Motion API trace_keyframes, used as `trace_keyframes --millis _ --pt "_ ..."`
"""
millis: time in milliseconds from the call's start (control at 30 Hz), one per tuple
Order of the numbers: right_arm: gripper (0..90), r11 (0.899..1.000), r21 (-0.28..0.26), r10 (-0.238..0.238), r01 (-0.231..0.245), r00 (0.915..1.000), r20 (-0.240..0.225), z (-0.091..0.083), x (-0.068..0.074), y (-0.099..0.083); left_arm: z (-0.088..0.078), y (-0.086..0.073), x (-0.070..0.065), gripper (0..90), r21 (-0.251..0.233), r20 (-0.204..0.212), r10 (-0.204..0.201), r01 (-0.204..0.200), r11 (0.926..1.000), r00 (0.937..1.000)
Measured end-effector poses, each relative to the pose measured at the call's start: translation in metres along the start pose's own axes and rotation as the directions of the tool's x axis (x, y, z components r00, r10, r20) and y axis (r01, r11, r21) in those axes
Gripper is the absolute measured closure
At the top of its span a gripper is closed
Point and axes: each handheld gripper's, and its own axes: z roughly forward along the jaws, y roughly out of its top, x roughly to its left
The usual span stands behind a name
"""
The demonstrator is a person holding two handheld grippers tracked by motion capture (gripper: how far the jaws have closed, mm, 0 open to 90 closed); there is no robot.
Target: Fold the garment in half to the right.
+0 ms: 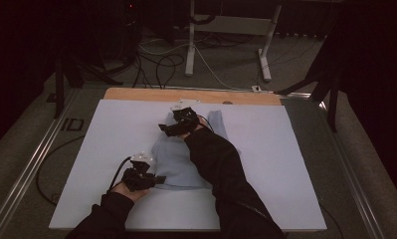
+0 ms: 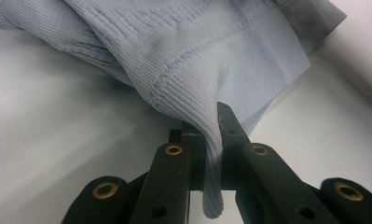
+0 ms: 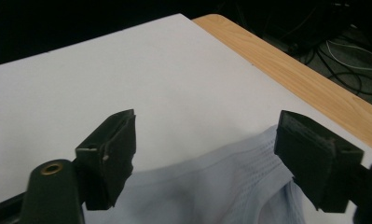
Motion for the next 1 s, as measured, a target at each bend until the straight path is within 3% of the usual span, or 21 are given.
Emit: trace_keyframes --millis 233,533,633,733,833,1000 --pt "32.6 0.998 0.068 0.008 -0.01 0.9994 0.034 0.028 -0.012 0.005 0.0 0.0 -0.001 85.8 -0.011 0.009 -0.007 0.007 0.9999 0.9999" --pt "38.6 0.982 0.154 0.095 -0.112 0.989 0.113 0.063 -0.032 0.006 0.0 0.001 -0.002 85.9 -0.026 0.017 -0.012 0.013 0.9996 0.9998" --pt "39.1 0.974 0.192 0.096 -0.122 0.9857 0.138 0.075 -0.036 0.002 0.001 0.002 -0.002 85.8 -0.03 0.023 -0.015 0.016 0.9994 0.9996" --pt "39.6 0.971 0.212 0.076 -0.107 0.9855 0.152 0.08 -0.038 -0.001 0.001 0.002 -0.002 85.9 -0.035 0.025 -0.017 0.018 0.9992 0.9995" --pt "41.2 0.962 0.254 0.057 -0.097 0.9849 0.164 0.086 -0.041 -0.004 0.001 0.002 -0.003 85.8 -0.037 0.027 -0.02 0.021 0.9991 0.9994" --pt "41.8 0.955 0.271 0.078 -0.122 0.9828 0.167 0.09 -0.045 -0.009 0.002 0.002 -0.004 85.9 -0.037 0.03 -0.012 0.013 0.9992 0.9995"
